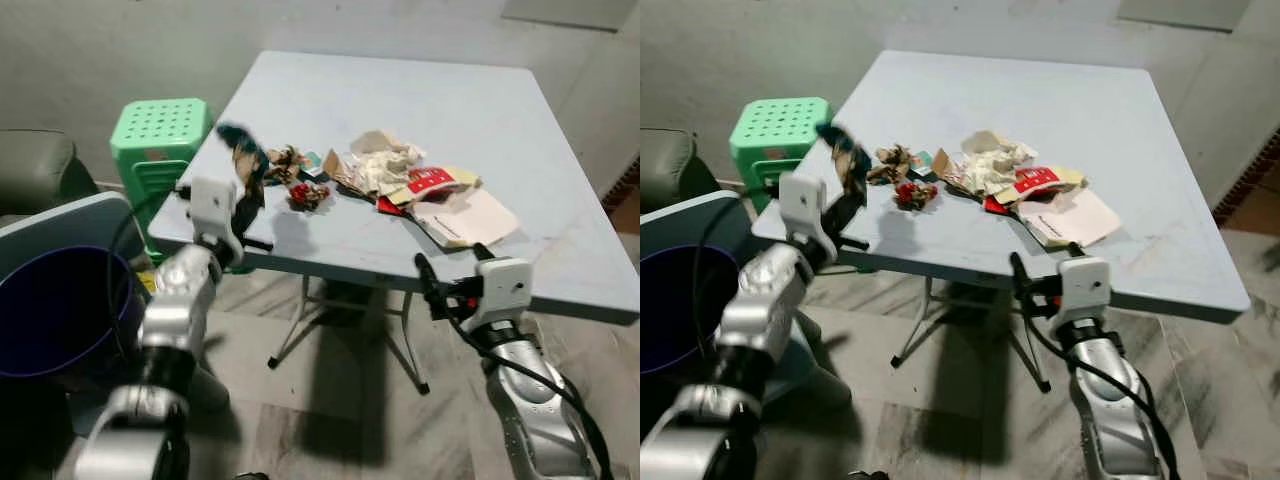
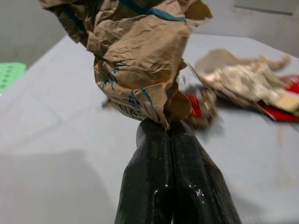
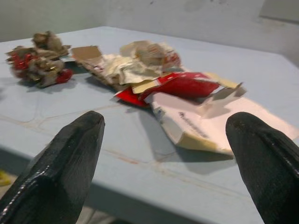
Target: Picking trash to rubbish bin
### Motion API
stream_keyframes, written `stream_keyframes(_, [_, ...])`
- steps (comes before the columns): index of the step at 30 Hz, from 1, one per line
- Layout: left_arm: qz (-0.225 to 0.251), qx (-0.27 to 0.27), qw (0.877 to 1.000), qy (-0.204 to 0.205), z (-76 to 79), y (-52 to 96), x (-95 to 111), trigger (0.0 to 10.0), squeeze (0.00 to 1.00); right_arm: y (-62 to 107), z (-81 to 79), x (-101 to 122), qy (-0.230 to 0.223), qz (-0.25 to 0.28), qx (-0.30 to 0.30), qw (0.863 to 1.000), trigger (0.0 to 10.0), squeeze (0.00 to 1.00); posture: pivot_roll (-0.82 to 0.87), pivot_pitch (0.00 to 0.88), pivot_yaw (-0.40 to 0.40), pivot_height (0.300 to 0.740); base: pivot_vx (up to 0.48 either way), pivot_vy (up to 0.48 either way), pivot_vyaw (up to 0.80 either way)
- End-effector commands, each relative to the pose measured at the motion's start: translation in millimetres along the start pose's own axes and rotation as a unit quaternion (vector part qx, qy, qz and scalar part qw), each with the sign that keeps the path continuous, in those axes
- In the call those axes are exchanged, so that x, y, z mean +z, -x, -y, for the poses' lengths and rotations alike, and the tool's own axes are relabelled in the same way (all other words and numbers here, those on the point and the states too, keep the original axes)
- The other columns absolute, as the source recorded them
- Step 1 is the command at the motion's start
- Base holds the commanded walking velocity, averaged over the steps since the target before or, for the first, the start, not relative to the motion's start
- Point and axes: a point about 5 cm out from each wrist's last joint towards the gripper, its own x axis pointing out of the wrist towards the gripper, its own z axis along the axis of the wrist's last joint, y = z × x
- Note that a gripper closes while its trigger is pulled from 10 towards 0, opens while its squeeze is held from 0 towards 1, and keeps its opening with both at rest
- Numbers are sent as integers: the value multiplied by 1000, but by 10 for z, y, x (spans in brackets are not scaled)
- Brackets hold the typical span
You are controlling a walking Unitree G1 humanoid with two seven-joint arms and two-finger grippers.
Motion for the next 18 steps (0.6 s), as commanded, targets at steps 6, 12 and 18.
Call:
stream_keyframes(6, [12, 39, 999, -6, 34, 103, 11, 10000, 0, -11, 47, -31, 9, 2, -12, 1000, 10000, 0, -33, 19, -20, 740, 0, 0, 0])
stream_keyframes(12, [12, 97, 995, 2, -124, 190, 30, 10000, 0, -39, 79, -38, 12, 5, -17, 1000, 10000, 0, -33, 0, -30, 740, 0, 0, 0])
stream_keyframes(18, [7, 109, 994, 1, -161, 208, 47, 10000, 0, -58, 76, -33, 11, 8, -17, 1000, 10000, 0, -29, 0, -42, 740, 0, 0, 0])
